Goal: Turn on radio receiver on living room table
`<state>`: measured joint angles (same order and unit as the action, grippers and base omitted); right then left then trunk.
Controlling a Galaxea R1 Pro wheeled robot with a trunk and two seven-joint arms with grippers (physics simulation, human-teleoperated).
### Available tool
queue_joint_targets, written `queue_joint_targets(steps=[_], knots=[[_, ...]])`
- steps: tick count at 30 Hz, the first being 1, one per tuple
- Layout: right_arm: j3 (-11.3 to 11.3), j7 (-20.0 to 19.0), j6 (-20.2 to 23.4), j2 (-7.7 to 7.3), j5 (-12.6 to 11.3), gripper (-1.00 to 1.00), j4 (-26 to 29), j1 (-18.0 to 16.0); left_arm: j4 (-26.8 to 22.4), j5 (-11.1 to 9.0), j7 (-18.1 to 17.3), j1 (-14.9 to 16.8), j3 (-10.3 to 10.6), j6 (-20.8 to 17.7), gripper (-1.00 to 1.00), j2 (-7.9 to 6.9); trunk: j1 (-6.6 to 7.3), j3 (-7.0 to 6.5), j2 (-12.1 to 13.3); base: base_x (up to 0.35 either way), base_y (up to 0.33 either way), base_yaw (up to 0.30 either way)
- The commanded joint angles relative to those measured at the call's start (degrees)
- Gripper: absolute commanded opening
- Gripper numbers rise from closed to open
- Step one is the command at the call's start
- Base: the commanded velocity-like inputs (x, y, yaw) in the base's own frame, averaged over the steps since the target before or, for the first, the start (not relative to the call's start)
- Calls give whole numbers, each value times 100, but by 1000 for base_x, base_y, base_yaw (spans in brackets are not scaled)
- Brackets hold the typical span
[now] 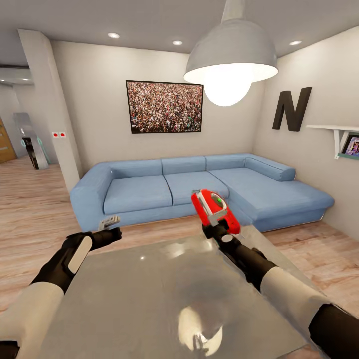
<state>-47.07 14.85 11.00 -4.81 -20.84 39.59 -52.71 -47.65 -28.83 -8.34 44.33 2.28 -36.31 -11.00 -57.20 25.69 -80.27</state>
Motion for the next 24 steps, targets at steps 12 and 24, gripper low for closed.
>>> queue_joint_targets(steps=[12, 24], knots=[[1737, -2161, 2196, -250, 66, -100, 305, -3, 36, 5, 26, -144, 1, 237, -100, -9, 0, -1, 0, 0, 0, 0], [1856, -2924, 2304, -456, -27, -100, 228, 123, 869, 711, 36, -318, 1, 1075, -100, 18, 0, -1, 0, 0, 0, 0]])
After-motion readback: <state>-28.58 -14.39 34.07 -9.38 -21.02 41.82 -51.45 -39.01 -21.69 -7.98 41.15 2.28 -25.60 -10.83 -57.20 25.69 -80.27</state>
